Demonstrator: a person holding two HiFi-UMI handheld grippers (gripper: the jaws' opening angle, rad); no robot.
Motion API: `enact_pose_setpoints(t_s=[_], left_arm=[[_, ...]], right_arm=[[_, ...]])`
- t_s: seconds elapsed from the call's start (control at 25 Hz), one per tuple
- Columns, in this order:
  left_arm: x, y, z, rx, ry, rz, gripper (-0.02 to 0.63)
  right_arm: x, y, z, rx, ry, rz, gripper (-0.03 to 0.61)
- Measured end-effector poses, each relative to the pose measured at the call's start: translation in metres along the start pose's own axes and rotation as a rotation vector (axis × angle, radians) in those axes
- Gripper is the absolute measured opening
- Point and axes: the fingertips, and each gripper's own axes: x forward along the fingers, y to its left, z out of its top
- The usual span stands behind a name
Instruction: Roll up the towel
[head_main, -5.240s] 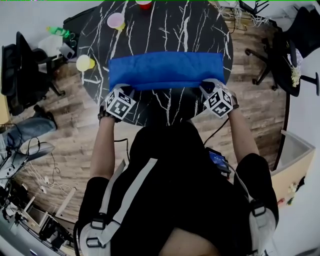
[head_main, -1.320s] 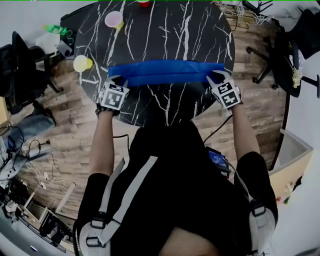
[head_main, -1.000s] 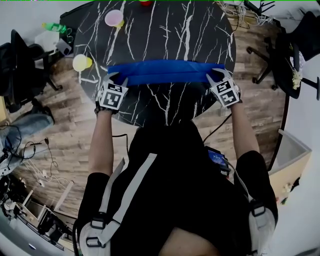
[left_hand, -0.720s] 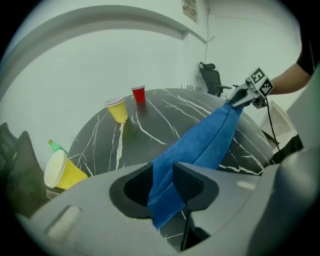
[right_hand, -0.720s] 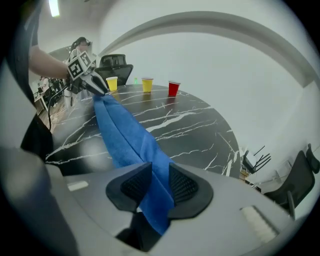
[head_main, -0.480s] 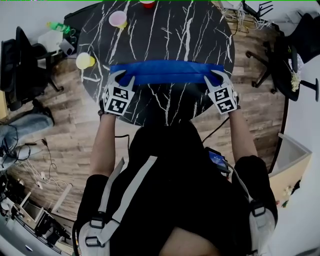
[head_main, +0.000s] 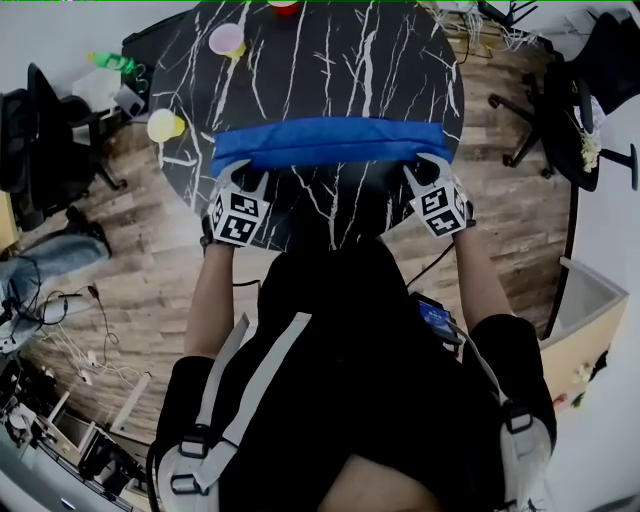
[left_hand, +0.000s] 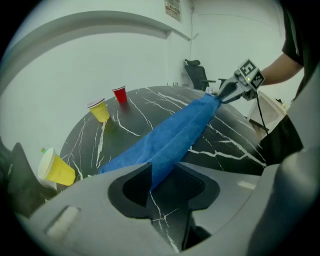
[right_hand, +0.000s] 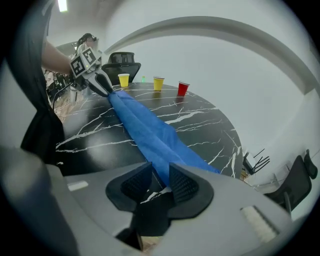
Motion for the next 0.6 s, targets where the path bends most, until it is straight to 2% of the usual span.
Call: enact_pose_setpoints(t_s=[0.12, 0.28, 0.4, 0.6], left_arm=[[0.008, 0.0, -0.012, 0.084, 0.06, 0.006, 0.155], [0.016, 0.005, -0.023, 0.145, 0.143, 0.021, 0.17], [0.018, 0.005, -0.023, 0.146, 0.16, 0.027, 0.172], [0.02, 0.003, -0.023, 0.121, 0.196, -0.016, 0.172]], right_arm=[[0.001, -0.006, -0.005, -0.029, 0.023, -0.001, 0.11], [0.011, -0.009, -0.023, -0.074, 0.119, 0.023, 0.117], [0.017, -0.011, -0.026, -0.096, 0.134, 0.021, 0.117], [0.018, -0.014, -0.028, -0.109, 0.162, 0.037, 0.117]])
